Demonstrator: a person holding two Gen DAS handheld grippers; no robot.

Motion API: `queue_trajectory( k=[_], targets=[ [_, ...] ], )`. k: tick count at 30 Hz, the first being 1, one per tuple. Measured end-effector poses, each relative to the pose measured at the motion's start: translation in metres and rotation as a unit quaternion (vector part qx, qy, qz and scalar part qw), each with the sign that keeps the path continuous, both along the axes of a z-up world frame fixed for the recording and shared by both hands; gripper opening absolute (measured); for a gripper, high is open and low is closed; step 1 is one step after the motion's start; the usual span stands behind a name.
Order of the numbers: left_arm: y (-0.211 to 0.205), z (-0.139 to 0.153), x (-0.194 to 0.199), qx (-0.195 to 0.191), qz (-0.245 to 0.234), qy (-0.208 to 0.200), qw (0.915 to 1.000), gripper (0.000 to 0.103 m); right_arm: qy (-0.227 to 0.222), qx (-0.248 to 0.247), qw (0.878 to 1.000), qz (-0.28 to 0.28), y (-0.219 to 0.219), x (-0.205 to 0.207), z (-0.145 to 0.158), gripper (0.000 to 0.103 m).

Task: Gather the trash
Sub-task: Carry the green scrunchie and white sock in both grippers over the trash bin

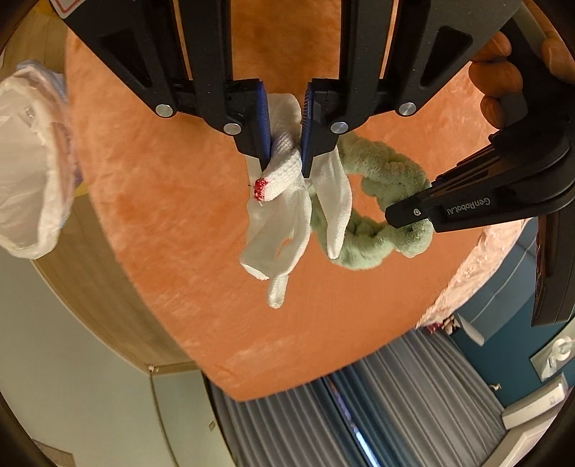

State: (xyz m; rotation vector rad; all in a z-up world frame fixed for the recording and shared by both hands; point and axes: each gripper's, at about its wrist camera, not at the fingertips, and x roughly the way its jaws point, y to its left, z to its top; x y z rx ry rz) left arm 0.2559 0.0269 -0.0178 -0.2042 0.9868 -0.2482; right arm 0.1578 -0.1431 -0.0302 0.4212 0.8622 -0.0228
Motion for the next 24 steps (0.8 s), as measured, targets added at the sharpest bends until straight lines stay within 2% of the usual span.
queue_trajectory(
  k=[10, 16, 24],
  targets=[
    [-0.096, 0.053, -0.051, 0.005, -0.076, -0.049, 0.9958, 0.011, -0.048, -0.005, 0.997, -0.063, -0.079, -0.061, 0.044, 0.014],
    [-0.153, 0.071, -0.077, -0.002, -0.126, -0.062, 0.9901, 0.011, -0.058, -0.010, 0.993, -0.107, -0.131, -0.097, 0.051, 0.014],
    [-0.233, 0.086, -0.106, -0.002, -0.195, -0.076, 0.9779, 0.011, -0.059, -0.014, 0.983, -0.172, -0.198, -0.140, 0.052, 0.014]
  ],
)
